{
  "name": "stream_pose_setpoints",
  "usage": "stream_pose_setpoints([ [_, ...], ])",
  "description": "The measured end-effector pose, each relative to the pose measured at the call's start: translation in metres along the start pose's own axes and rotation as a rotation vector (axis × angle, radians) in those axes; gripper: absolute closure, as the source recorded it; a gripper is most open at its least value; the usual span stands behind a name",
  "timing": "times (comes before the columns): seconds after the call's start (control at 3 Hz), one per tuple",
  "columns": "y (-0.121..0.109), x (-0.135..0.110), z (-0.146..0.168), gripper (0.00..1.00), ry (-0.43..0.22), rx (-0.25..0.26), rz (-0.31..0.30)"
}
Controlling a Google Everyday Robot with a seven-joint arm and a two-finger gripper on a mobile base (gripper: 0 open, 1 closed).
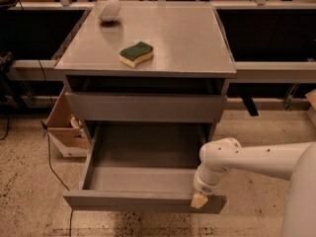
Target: Open middle drawer
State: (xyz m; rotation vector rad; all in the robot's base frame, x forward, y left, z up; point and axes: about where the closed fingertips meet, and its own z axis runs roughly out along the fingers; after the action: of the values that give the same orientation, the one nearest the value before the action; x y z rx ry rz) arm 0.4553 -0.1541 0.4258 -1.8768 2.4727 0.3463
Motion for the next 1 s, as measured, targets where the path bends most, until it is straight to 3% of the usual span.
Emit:
stream_pose_setpoints([
  [0.67,-0.027,-0.008,-0.077,0.81,0.04,0.066,0.017],
  [1.0,-0.041,0.0,-0.117,1.0,-0.006,0.106,0.032],
])
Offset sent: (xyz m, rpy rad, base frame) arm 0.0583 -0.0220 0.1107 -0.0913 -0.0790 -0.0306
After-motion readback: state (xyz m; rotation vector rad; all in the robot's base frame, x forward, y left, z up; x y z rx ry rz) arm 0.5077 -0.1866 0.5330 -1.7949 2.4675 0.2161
